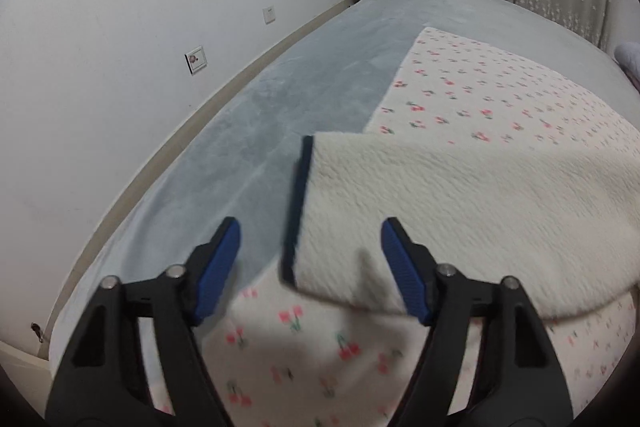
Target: Fold large clothes
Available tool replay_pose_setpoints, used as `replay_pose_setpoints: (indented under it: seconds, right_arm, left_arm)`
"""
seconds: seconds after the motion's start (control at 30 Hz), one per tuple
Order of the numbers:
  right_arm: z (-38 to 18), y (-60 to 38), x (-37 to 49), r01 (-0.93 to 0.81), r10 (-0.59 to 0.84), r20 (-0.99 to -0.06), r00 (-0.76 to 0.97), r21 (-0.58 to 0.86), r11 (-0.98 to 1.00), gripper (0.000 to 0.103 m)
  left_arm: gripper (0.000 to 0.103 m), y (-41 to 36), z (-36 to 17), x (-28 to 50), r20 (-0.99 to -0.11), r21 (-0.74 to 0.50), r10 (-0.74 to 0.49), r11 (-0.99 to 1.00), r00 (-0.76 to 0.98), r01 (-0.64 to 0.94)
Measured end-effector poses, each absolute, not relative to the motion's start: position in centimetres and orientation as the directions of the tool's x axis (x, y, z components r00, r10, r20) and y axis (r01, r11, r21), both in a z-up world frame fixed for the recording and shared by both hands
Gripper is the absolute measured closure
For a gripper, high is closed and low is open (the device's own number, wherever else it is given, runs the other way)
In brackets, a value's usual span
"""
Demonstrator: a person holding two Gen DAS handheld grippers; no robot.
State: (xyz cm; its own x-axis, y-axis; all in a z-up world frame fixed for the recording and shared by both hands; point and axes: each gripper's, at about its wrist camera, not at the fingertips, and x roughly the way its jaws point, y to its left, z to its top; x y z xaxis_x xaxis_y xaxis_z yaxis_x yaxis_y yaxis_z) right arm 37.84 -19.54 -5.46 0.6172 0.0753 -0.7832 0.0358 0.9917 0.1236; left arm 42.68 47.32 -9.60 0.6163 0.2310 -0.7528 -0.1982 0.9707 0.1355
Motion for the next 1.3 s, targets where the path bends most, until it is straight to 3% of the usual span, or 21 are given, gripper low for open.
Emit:
replay_pose_setpoints:
  seconds: [0.13, 0.2, 0.27, 0.47, 0.53, 0.6, 0.63, 0.7, 0.77, 0.83, 0.87, 1.13, 1.3]
  right_arm:
    - [-7.4, -18.4, 44.2, -0.002, 0.127, -0.782, 0.611, 0.159, 0.987, 0.018]
    - [-8.2, -16.9, 46.9, -0.066, 0.162, -0.785, 0.598, 0.153, 0.986, 0.018]
    - [-9.4, -15.2, 48.8, -0.117, 0.177, -0.796, 0.578, 0.133, 0.984, 0.019]
    - [-13.1, -10.9, 51.5, -0.185, 0.087, -0.827, 0.555, -0.021, 0.983, 0.054]
    - [-12.8, -10.3, 51.2, -0.216, 0.106, -0.821, 0.561, -0.022, 0.976, 0.082]
    - [-12.8, -9.3, 50.8, -0.238, 0.081, -0.817, 0.57, -0.07, 0.969, 0.089]
    - [-12.8, -9.0, 50.5, -0.247, 0.068, -0.815, 0.576, -0.094, 0.964, 0.091]
    - [-12.7, -8.8, 50.4, -0.248, 0.047, -0.811, 0.584, -0.123, 0.961, 0.093]
    - [-12.6, -8.9, 50.2, -0.232, 0.038, -0.804, 0.594, -0.126, 0.964, 0.094]
    - [-12.5, -8.9, 49.9, -0.216, 0.03, -0.796, 0.604, -0.127, 0.968, 0.095]
    - [-12.4, -8.9, 50.0, -0.211, 0.024, -0.792, 0.61, -0.133, 0.968, 0.096]
    - [-9.7, -10.4, 49.7, -0.109, -0.048, -0.713, 0.699, -0.172, 0.979, 0.098]
    - [-9.9, -10.5, 50.9, -0.061, -0.115, -0.709, 0.696, -0.218, 0.974, 0.102]
  left_arm:
    - [0.056, 48.9, -10.5, 45.2, -0.766, 0.08, 0.18, 0.979, 0.617, -0.186]
    - [0.071, 49.4, -11.0, 46.2, -0.782, 0.042, 0.131, 0.986, 0.61, -0.159]
    - [0.078, 49.6, -11.4, 46.9, -0.79, 0.02, 0.099, 0.991, 0.606, -0.136]
    - [0.078, 49.9, -12.2, 48.0, -0.808, -0.014, 0.058, 0.993, 0.587, -0.116]
    - [0.078, 49.8, -12.4, 48.1, -0.813, -0.007, 0.057, 0.994, 0.58, -0.107]
    - [0.078, 49.9, -12.4, 48.1, -0.823, -0.015, 0.047, 0.995, 0.567, -0.103]
    - [0.078, 50.0, -12.3, 48.0, -0.823, -0.023, 0.04, 0.994, 0.566, -0.104]
    - [0.065, 50.0, -12.3, 47.8, -0.824, -0.049, 0.01, 0.995, 0.567, -0.089]
    - [0.061, 49.8, -12.8, 47.9, -0.841, -0.041, 0.004, 0.997, 0.542, -0.071]
    - [0.074, 49.2, -12.7, 47.8, -0.836, -0.008, 0.023, 0.999, 0.548, -0.054]
    - [0.093, 48.8, -12.2, 47.4, -0.821, 0.001, 0.022, 0.999, 0.57, -0.037]
    - [0.094, 48.7, -4.1, 46.4, -0.608, -0.109, -0.004, 0.991, 0.794, -0.079]
    - [0.093, 49.3, -4.0, 51.6, -0.628, -0.099, 0.092, 0.975, 0.773, -0.197]
